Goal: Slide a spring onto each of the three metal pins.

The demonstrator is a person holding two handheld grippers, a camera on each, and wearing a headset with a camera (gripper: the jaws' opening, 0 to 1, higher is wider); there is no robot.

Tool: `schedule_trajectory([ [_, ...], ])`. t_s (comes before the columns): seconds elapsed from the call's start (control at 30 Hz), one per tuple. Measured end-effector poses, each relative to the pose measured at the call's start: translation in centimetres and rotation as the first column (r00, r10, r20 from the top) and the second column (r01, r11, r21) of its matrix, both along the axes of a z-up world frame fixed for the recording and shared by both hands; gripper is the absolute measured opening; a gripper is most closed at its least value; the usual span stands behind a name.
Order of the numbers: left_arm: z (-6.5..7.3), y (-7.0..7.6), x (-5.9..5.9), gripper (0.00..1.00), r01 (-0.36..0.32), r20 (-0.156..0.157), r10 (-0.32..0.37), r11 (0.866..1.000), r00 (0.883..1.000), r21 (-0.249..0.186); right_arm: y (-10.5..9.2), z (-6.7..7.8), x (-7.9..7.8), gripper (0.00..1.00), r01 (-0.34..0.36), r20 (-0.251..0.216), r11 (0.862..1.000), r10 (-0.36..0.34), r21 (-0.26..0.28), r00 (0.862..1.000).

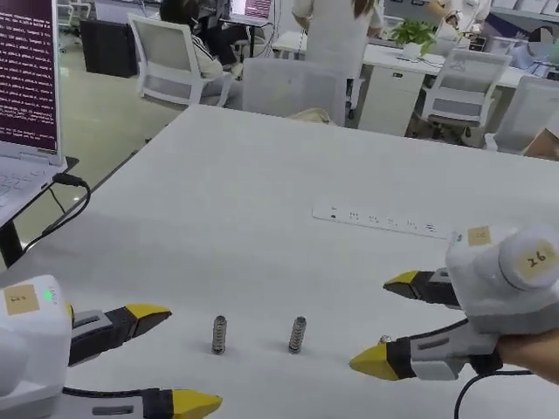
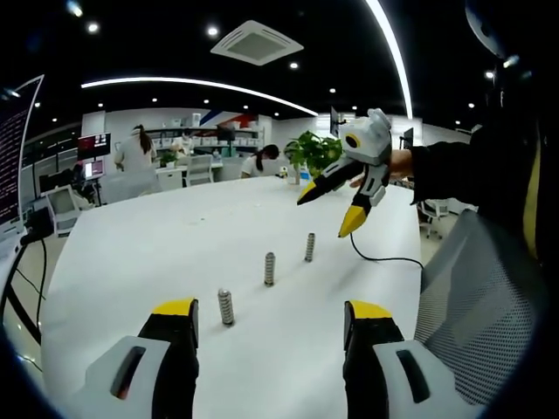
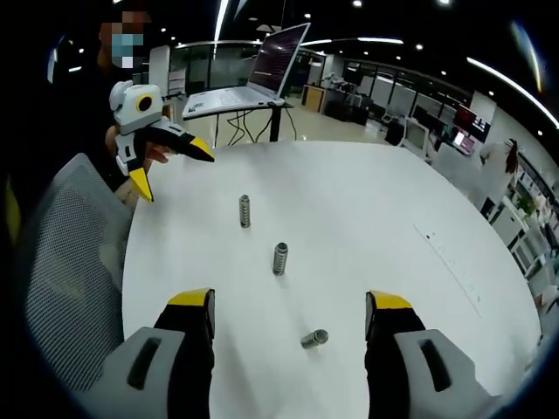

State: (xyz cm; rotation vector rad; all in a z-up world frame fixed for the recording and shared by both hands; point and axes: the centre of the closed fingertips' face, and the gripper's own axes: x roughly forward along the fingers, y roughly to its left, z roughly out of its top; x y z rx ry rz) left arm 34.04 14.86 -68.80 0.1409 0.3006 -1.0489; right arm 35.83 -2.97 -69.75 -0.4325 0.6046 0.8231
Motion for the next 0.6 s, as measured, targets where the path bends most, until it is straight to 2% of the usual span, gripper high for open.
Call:
schedule_trajectory([
  [0.3,-0.3,-0.5,-0.2,0.65,0.006,-0.005,-0.006,1.0,1.0,0.001,-2.2,-1.2,-2.0,0.69,0.081,0.002,0.996,-0.081,0.046,0.997],
  [0.6,-0.6,-0.5,-0.3,0.67,0.003,-0.012,-0.003,1.0,1.0,0.004,-3.4,-1.6,-3.5,0.69,0.146,0.019,0.982,-0.149,0.121,0.989],
])
